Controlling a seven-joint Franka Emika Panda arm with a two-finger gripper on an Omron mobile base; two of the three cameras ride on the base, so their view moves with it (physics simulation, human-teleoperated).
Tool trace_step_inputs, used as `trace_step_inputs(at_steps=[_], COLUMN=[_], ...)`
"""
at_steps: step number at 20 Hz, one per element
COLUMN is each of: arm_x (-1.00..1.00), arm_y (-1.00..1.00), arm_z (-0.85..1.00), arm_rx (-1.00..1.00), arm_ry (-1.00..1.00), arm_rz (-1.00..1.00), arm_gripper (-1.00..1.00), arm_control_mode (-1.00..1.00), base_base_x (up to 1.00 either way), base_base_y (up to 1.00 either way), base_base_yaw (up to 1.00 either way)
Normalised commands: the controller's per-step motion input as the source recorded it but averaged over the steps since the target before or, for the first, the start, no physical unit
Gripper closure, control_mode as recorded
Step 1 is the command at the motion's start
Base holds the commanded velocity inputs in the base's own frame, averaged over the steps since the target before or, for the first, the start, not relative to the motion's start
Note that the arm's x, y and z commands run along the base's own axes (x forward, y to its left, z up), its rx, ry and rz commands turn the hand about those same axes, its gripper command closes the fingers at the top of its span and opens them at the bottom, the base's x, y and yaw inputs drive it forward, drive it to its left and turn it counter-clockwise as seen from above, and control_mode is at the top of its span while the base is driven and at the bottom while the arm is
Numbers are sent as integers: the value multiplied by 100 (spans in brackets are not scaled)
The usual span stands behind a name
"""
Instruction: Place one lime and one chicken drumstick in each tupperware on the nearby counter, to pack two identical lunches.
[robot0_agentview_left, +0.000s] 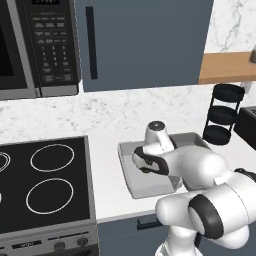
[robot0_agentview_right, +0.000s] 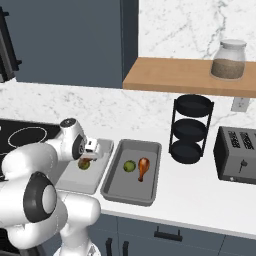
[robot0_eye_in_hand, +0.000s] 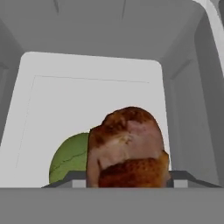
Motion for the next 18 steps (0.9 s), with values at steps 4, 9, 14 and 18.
trace_step_inputs(at_steps=[4,9,14,18], arm_x=[-4,-16,-30,-18], arm_y=[-3,-1,-18,-13], arm_z=[-42,-31,-4,0], arm_rx=[-1,-2,0,0], arm_ry=[-4,-8,-10,-6], arm_rz=[6,7,7,6], arm_gripper=[-100,-100,-100,-100], arm_control_mode=[-100,-100,-100,-100], base_base_x=[0,0,0,0], base_base_y=[0,0,0,0], base_base_yaw=[0,0,0,0])
